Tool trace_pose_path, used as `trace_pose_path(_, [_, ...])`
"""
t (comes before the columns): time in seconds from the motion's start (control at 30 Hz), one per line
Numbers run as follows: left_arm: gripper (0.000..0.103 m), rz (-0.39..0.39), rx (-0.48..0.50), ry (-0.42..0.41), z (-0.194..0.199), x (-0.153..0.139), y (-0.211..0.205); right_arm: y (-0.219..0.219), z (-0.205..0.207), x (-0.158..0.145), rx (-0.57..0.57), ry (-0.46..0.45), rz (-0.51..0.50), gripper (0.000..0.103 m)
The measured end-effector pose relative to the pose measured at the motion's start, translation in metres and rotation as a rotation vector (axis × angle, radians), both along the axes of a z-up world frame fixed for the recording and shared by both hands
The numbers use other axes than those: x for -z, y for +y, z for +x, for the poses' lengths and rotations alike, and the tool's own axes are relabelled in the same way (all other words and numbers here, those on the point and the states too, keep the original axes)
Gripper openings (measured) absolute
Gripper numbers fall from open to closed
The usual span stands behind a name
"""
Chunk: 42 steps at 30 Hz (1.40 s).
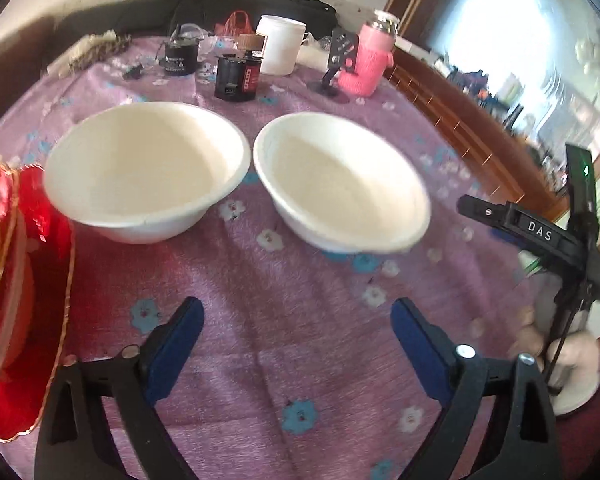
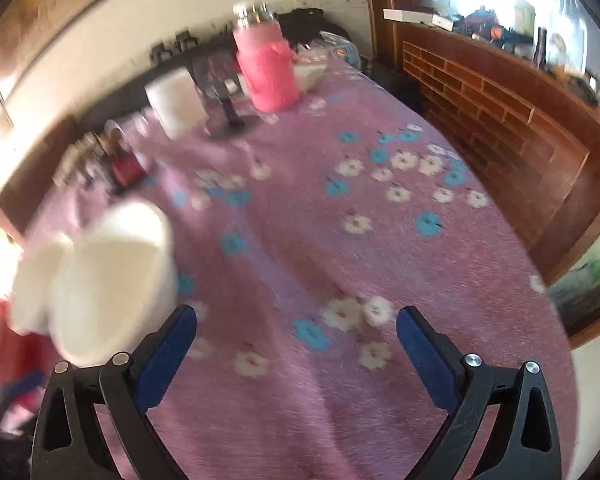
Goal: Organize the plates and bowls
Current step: 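Close the right tool on the larger white bowl rim while the left tool grips its opposite rim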
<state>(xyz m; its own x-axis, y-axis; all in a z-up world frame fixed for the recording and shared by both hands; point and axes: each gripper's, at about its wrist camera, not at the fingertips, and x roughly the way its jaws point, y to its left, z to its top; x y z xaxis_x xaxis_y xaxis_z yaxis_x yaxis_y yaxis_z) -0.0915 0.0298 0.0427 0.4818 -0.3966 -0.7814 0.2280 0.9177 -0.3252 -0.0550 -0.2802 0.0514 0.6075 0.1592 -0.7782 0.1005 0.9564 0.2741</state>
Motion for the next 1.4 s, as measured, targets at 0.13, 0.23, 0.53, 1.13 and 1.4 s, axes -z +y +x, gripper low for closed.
trace_pose_path(0.13, [0.077,-0.027,-0.017,0.042,0.007,0.003,0.002,0.026,0.026,-0.005,-0.067,0.029,0.049,0.101])
trace_pose_path(0.23, [0.077,-0.025,-0.029,0.052,0.006,0.006,0.003,0.045,0.050,0.002,-0.103,0.080,0.036,0.083])
trace_pose_path(0.53, [0.077,-0.051,-0.037,0.038,0.007,-0.004,0.011,0.042,0.041,0.013,-0.121,0.165,0.068,0.014])
trace_pose_path(1.13, [0.077,0.012,0.052,0.091,0.077,0.005,-0.072,0.010,-0.007,0.001,-0.135,0.165,0.007,0.014])
trace_pose_path(1.4, [0.024,0.070,0.094,0.124,0.090,0.019,-0.095,0.011,-0.004,0.002,-0.128,0.123,0.002,0.028])
